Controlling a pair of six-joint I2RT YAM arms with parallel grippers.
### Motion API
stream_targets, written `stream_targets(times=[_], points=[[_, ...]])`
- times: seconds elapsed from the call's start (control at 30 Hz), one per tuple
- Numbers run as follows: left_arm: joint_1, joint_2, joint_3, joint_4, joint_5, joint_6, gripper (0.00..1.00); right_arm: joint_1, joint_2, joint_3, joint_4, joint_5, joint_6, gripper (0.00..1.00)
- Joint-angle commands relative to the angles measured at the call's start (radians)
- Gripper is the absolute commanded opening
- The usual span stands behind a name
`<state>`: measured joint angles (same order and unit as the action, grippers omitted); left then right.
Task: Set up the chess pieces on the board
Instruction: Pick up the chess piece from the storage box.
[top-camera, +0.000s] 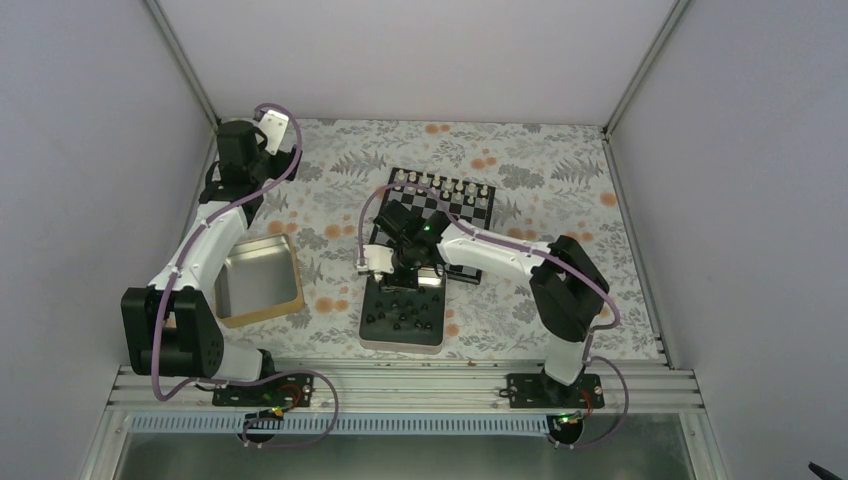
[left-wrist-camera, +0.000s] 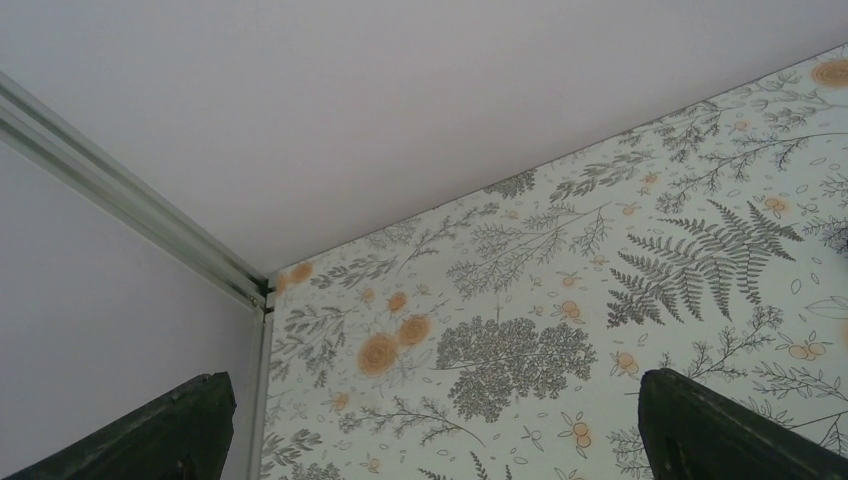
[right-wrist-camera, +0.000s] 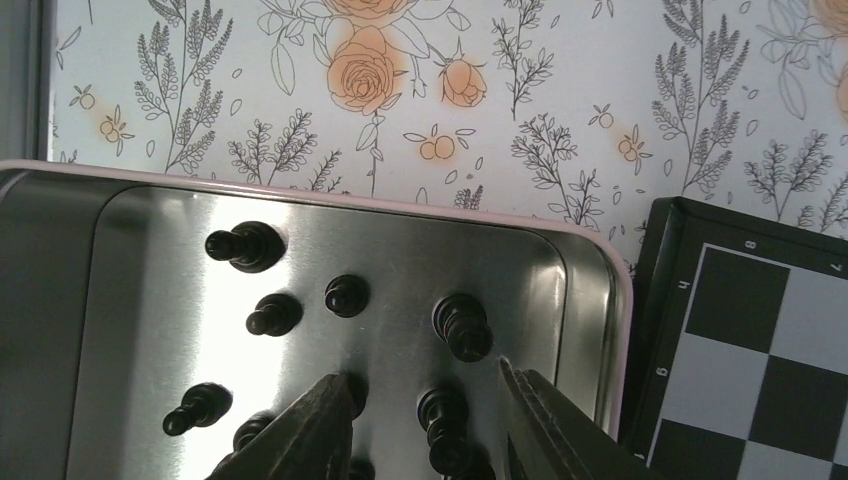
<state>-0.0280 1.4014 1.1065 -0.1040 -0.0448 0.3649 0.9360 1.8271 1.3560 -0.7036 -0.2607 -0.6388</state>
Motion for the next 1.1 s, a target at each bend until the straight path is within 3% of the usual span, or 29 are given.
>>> stream_targets(times=[0.0,0.9,1.07], points=[[0.005,-0.019,-0.010,0.020,-0.006,0.012,1.00,0.010,0.029,0.022,0.012,-0.019,0.008,0.39],[0.022,-0.048,-0.033,0.025,0.008,0.014,1.00,0.011,0.134,0.062,0.060,0.026,0.014,0.34],[0.023,-0.052,-0.031,0.021,0.017,0.012,1.00,0.011,0.143,0.063,0.057,0.030,0.016,0.29]])
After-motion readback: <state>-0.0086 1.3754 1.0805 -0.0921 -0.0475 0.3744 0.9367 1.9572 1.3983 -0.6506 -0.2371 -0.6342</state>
